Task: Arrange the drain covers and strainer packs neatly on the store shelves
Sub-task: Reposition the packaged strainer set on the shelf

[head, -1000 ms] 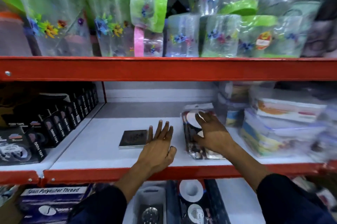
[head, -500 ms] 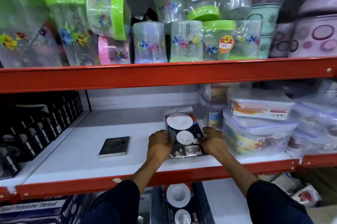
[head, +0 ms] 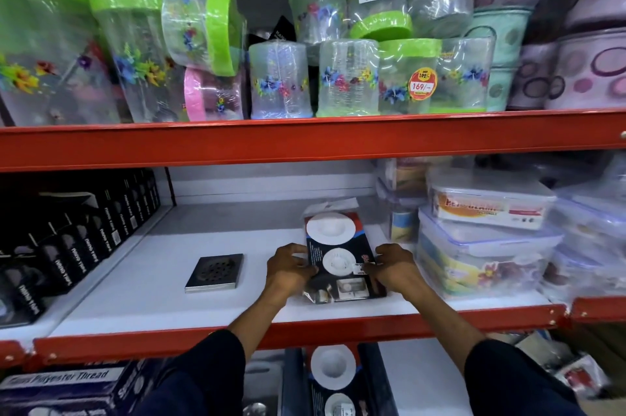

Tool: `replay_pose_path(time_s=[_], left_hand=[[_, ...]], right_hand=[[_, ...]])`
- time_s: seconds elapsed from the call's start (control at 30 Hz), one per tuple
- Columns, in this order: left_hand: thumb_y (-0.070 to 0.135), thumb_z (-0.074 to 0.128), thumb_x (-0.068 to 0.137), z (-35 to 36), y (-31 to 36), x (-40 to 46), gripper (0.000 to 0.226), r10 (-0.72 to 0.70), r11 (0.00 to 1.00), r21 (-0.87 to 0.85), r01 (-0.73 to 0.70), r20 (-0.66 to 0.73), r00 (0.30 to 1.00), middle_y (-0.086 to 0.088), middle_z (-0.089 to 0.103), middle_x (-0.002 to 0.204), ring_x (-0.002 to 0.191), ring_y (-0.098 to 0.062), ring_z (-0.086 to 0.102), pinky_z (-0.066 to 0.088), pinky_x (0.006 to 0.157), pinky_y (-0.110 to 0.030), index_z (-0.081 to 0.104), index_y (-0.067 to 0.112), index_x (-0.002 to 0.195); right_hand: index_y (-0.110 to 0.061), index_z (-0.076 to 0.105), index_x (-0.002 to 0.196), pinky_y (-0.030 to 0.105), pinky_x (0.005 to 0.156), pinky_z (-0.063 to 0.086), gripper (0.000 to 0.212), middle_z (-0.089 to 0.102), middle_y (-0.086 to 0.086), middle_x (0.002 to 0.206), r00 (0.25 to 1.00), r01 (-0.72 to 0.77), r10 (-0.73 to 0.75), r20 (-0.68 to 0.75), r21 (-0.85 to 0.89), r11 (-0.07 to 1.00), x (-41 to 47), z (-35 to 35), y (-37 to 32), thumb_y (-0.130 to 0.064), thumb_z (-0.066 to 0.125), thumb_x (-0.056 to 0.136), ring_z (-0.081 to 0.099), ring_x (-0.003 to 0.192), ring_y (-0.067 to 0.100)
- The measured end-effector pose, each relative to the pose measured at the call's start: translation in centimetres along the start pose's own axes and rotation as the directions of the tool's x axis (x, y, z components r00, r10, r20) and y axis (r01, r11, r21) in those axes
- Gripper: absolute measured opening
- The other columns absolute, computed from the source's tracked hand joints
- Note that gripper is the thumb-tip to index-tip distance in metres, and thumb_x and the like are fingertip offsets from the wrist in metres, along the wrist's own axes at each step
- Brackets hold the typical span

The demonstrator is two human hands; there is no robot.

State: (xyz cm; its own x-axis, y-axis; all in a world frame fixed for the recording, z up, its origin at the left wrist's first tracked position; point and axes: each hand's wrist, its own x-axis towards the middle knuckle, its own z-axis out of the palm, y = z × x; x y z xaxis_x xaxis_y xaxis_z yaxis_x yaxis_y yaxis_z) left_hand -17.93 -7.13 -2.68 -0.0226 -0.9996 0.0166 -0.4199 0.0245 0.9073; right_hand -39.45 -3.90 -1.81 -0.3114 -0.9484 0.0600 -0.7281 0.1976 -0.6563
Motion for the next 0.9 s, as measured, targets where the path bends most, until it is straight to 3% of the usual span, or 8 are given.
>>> replay_pose_path(time_s=[0.1,0.2,0.33,0.4,0.47,0.53,0.73,0.9], left_hand=[[0.015,0.086,0.067,-1.1,-1.0,-0.5,0.047,0.002,1.0,-0.003,-0.002,0.014,1.0,-0.01,0.076,0.101,0.091,-0.022,0.073,0.061,0.086,-0.038,0.068,0.017,0.11],[0.018,0.083,0.073,-1.8,-1.5,-1.4,0.043,0.044,0.998,0.047,-0.044,0.008,0.999,-0.009,0.076,0.104,0.093,-0.021,0.072,0.06,0.087,-0.035,0.068,0.018,0.113],[0.029,0.07,0.087,-3.5,-1.8,-3.0,0.04,0.214,0.956,0.212,-0.202,-0.039,0.976,-0.007,0.069,0.126,0.103,-0.018,0.068,0.05,0.086,-0.021,0.064,0.019,0.125],[0.036,0.062,0.092,-5.4,-2.5,-4.1,0.043,0.383,0.881,0.335,-0.334,-0.091,0.919,-0.003,0.064,0.136,0.119,-0.018,0.063,0.046,0.099,-0.022,0.06,0.02,0.131],[0.044,0.053,0.095,-7.7,-3.4,-5.1,0.047,0.524,0.777,0.48,-0.408,-0.132,0.842,-0.001,0.053,0.148,0.137,-0.019,0.049,0.037,0.114,-0.034,0.056,0.022,0.137],[0.05,0.043,0.096,-10.3,-4.7,-5.8,0.053,0.594,0.688,0.608,-0.397,-0.158,0.789,-0.001,0.041,0.156,0.147,-0.02,0.033,0.03,0.119,-0.045,0.049,0.023,0.142],[0.05,0.029,0.098,-17.2,-10.1,-5.8,0.064,0.58,0.571,0.771,-0.282,-0.136,0.803,-0.001,0.011,0.166,0.155,-0.018,-0.002,0.008,0.124,-0.057,0.025,0.022,0.155],[0.046,0.02,0.098,-20.1,-12.8,-4.7,0.065,0.498,0.522,0.825,-0.216,-0.09,0.862,-0.002,0.006,0.167,0.155,-0.021,-0.007,0.006,0.122,-0.063,0.015,0.017,0.157]], right_hand=[[0.0,0.067,0.111,0.034,0.091,0.052,0.044,0.067,0.013,0.12,1.0,0.007,-0.006,0.019,-0.018,1.0,-0.6,0.1,0.1,-0.032,0.076,0.082,0.063,0.109,0.027],[-0.007,0.066,0.12,0.025,0.081,0.05,0.05,0.059,0.005,0.134,0.998,0.005,-0.001,0.069,-0.055,0.998,-1.1,0.2,0.1,-0.036,0.076,0.081,0.059,0.117,0.021],[-0.008,0.059,0.118,0.025,0.07,0.042,0.046,0.065,0.011,0.121,0.999,0.041,-0.039,0.014,-0.114,0.993,-2.9,0.3,-1.4,-0.033,0.073,0.082,0.063,0.106,0.027],[-0.01,0.059,0.114,0.029,0.069,0.047,0.041,0.068,0.013,0.115,0.984,0.153,-0.164,-0.069,-0.138,0.979,-3.8,0.6,-2.8,-0.029,0.072,0.081,0.064,0.1,0.029],[-0.011,0.058,0.125,0.035,0.083,0.056,0.05,0.065,0.013,0.124,0.947,0.276,-0.296,-0.127,-0.155,0.948,-4.4,1.4,-4.4,-0.028,0.072,0.08,0.062,0.108,0.031],[-0.01,0.048,0.139,0.041,0.102,0.049,0.063,0.056,0.014,0.14,0.912,0.367,-0.388,-0.131,-0.159,0.917,-5.0,2.8,-6.4,-0.027,0.071,0.083,0.054,0.124,0.033],[-0.018,0.029,0.153,0.038,0.116,0.033,0.07,0.034,0.005,0.159,0.729,0.684,-0.666,0.157,-0.191,0.704,-5.0,9.2,-12.9,-0.041,0.059,0.093,0.034,0.143,0.025],[-0.021,0.016,0.157,0.033,0.121,0.018,0.084,0.018,0.003,0.165,0.67,0.715,-0.584,0.459,-0.186,0.674,-2.3,14.1,-17.6,-0.048,0.061,0.091,0.016,0.151,0.022]])
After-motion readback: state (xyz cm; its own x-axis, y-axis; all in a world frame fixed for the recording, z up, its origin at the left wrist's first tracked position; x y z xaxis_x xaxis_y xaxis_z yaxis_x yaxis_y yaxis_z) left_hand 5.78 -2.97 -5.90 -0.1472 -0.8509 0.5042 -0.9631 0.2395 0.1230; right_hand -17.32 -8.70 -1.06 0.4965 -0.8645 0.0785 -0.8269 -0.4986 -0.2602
